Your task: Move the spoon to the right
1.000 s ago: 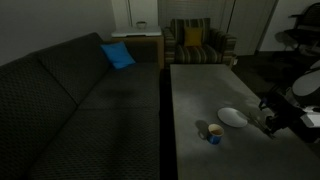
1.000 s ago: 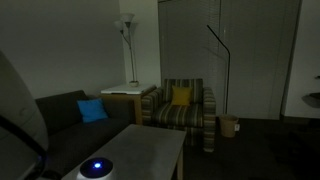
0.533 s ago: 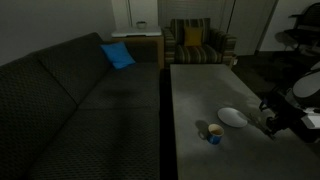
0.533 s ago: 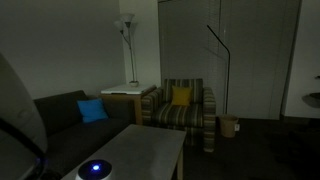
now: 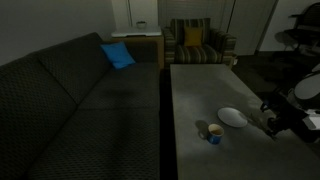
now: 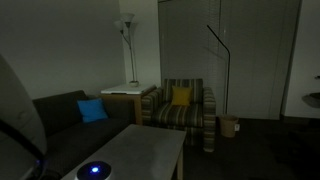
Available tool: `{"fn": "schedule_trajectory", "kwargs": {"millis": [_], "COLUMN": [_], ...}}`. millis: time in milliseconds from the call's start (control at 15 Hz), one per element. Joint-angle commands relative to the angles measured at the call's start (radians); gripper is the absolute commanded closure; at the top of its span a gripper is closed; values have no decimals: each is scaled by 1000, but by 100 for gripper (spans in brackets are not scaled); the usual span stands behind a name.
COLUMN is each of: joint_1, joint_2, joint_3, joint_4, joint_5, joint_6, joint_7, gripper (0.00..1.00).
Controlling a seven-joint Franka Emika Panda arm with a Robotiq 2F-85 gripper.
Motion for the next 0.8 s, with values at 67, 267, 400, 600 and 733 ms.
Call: {"fn": "schedule_trajectory", "kwargs": {"millis": [67, 267, 400, 600, 733], "joint_1": [5, 9, 7, 4, 7], "joint_2": [0, -1, -1, -1, -2], "joint_3": [-6, -6, -4, 1, 0], "joint_4": [-23, -29, -33, -44, -50], "joint_5": [14, 12, 9, 6, 4], "joint_6": [41, 53, 55, 65, 78], "joint_7": [0, 1, -1, -5, -3], "gripper": [65, 69, 77, 99, 59]}}
